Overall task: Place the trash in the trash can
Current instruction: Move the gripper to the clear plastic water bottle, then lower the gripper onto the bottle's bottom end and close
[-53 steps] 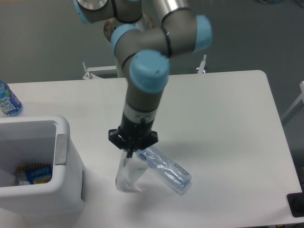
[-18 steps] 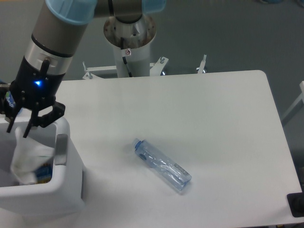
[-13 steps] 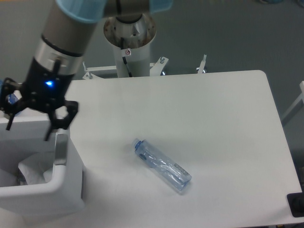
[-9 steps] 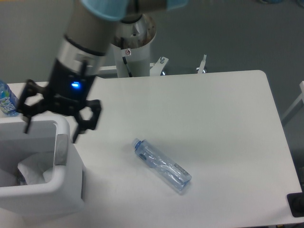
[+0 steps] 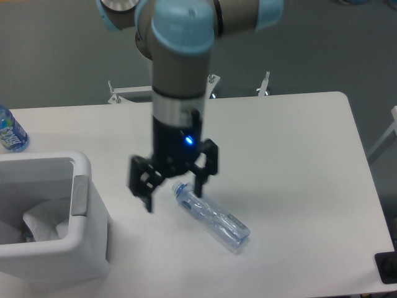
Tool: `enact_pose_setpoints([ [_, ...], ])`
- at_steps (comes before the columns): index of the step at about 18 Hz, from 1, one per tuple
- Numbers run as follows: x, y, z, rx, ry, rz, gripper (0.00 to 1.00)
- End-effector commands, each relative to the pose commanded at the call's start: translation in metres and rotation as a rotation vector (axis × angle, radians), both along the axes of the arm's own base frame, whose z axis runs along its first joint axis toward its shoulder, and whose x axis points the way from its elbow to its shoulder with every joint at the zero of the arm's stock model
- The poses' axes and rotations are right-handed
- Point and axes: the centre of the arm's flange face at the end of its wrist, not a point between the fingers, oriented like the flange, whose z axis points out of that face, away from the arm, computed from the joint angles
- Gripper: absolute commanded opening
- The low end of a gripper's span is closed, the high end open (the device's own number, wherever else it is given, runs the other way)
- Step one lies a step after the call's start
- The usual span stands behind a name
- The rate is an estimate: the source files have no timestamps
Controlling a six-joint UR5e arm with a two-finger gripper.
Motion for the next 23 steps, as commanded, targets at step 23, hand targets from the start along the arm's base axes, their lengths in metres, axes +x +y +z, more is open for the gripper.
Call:
enact_pose_setpoints([
  [23, -0.087, -0.022, -0.221, -0.312, -0.108, 0.116, 1.0],
])
